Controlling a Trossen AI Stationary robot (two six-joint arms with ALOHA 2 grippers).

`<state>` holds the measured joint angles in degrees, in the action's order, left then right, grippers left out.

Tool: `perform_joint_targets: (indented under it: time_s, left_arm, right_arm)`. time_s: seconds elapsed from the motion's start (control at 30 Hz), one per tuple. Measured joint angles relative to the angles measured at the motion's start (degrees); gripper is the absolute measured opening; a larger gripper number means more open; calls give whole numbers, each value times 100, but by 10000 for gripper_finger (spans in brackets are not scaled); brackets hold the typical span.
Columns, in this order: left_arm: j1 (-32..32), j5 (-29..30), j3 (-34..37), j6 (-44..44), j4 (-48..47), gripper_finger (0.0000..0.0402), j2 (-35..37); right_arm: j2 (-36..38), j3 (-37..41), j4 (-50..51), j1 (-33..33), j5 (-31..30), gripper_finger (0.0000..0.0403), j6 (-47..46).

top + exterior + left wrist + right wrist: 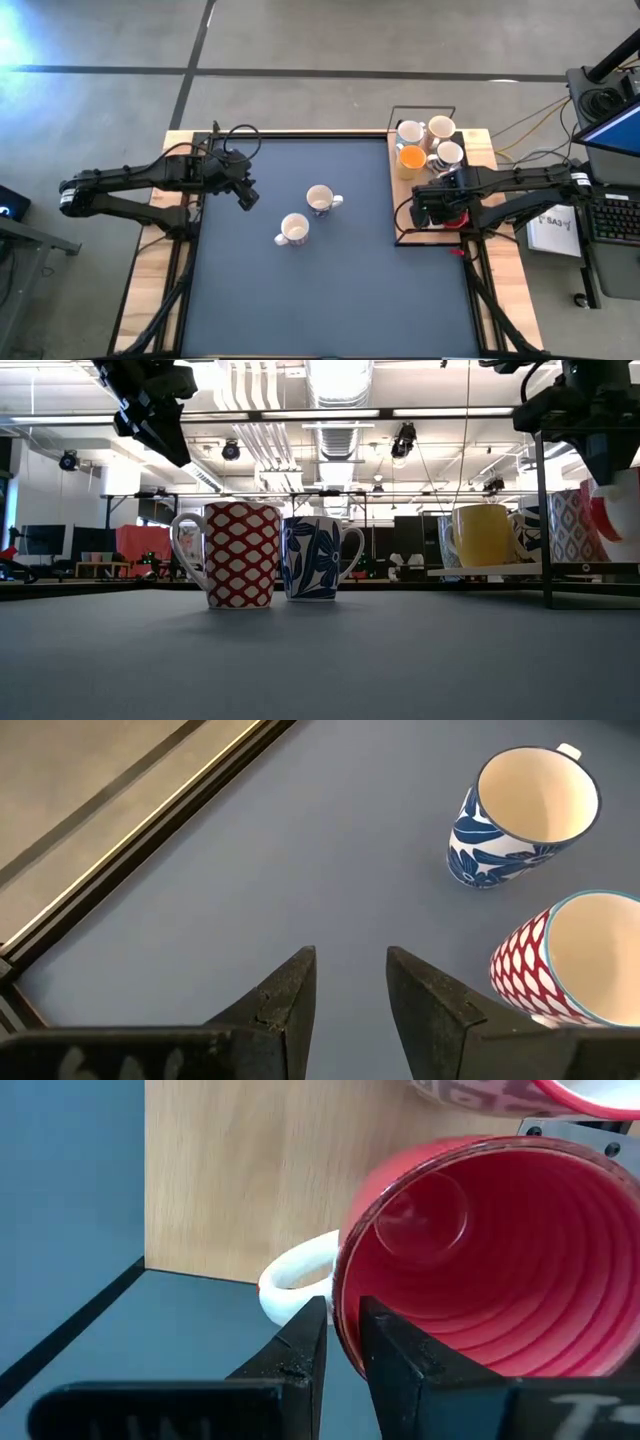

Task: Place coffee mugs
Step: Put the red cup on the shelf aligned with the gray cup, then move the blue cup to the top right of the table

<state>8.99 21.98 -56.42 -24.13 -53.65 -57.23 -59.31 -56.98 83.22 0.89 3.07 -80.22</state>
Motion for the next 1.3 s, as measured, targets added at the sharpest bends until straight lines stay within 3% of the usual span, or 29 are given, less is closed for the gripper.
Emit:
perform_joint_targets:
  time_s: [0.8, 1.0, 1.3]
  left_arm:
    - [-1, 0, 0, -101, 2, 107, 0]
    - [-1, -22, 0, -103, 52, 107, -3]
    - [-147, -1462, 0, -53, 617, 107, -543]
  right_arm:
    - [37, -456, 306, 0, -4, 54, 209]
    - [26, -660, -30, 2, -114, 54, 441]
    - [-157, -839, -1597, 0, -694, 54, 1550]
